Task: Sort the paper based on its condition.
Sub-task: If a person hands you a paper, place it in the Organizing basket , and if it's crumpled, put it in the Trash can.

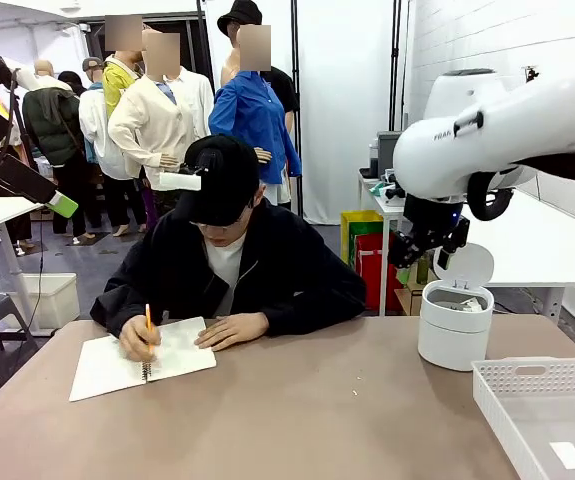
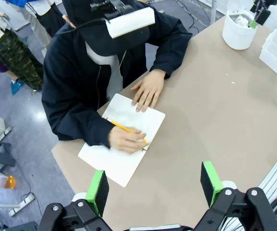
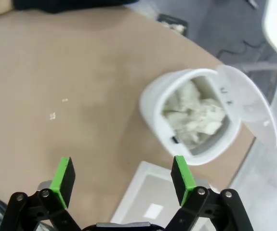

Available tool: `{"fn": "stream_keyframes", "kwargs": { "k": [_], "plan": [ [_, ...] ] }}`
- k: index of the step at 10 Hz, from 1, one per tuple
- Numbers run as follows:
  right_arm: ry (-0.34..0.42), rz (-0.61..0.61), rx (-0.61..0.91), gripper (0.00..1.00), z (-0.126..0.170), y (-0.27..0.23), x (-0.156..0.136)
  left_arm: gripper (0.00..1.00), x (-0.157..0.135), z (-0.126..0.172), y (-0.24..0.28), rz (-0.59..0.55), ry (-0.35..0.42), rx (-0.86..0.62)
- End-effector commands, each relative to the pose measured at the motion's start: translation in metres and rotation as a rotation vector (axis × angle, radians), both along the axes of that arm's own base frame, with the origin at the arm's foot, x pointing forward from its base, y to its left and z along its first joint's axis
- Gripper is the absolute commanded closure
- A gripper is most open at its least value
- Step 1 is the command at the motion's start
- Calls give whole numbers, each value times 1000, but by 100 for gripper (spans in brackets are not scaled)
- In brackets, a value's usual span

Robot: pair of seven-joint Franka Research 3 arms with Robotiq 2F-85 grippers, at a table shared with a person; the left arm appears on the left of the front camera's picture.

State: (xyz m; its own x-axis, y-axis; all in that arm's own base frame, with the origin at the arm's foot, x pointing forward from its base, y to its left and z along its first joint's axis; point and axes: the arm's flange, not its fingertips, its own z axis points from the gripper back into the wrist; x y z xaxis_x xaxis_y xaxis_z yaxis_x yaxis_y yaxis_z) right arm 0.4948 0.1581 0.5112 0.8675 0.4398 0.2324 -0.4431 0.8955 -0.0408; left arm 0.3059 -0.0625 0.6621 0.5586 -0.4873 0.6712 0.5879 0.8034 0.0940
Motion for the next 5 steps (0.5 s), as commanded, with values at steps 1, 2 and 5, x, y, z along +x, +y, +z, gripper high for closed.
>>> {"fn": "stream_keyframes", "kwargs": {
  "k": [1, 2, 5],
  "plan": [
    [43, 103, 79, 0, -4, -1, -29, 0, 0, 0, 0, 1, -1, 1],
    [65, 133, 78, 0, -9, 6, -37, 0, 0, 0, 0, 1, -1, 1],
    [13, 43, 40, 0, 2, 7, -16, 0, 0, 0, 0, 1, -1, 1]
  ]
}}
